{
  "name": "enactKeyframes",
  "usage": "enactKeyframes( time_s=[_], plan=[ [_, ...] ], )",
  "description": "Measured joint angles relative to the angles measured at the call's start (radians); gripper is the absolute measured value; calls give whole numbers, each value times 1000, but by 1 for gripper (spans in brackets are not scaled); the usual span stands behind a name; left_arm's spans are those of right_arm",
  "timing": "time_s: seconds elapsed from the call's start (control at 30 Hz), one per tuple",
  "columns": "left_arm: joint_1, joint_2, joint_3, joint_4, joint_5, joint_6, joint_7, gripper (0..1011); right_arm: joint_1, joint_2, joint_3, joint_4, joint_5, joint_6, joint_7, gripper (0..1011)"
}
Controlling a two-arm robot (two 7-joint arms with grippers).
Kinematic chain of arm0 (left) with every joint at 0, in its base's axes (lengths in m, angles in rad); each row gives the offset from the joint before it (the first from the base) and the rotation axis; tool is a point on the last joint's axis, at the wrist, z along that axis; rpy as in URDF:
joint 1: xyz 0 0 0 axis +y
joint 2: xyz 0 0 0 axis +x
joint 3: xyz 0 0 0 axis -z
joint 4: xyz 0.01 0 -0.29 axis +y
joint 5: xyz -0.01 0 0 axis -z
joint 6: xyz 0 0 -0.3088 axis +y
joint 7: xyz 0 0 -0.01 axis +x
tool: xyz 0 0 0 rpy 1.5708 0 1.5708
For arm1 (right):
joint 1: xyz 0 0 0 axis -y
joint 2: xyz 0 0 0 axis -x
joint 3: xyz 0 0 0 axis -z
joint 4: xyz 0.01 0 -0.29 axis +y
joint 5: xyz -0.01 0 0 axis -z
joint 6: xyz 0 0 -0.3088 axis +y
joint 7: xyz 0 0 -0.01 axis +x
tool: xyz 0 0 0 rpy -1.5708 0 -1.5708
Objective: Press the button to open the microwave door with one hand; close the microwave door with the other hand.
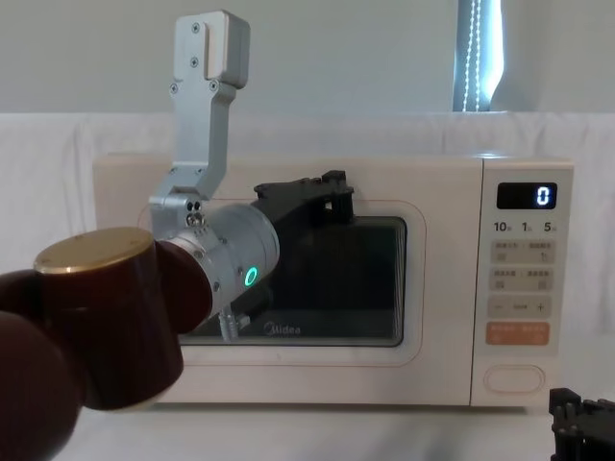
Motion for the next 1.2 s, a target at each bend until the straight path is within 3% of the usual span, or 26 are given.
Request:
enactKeyframes(
  time_s=[0.37,0.67,0.9,1.2],
  plan=[
    [82,19,1,-130,-5,49,17,0,0,0,0,0,0,0,0,0],
    [201,63,-20,-280,3,104,68,0,0,0,0,0,0,0,0,0],
    [287,77,-42,-352,26,95,113,0,0,0,0,0,0,0,0,0],
    [375,78,-64,-399,59,59,146,0,0,0,0,0,0,0,0,0]
  ],
)
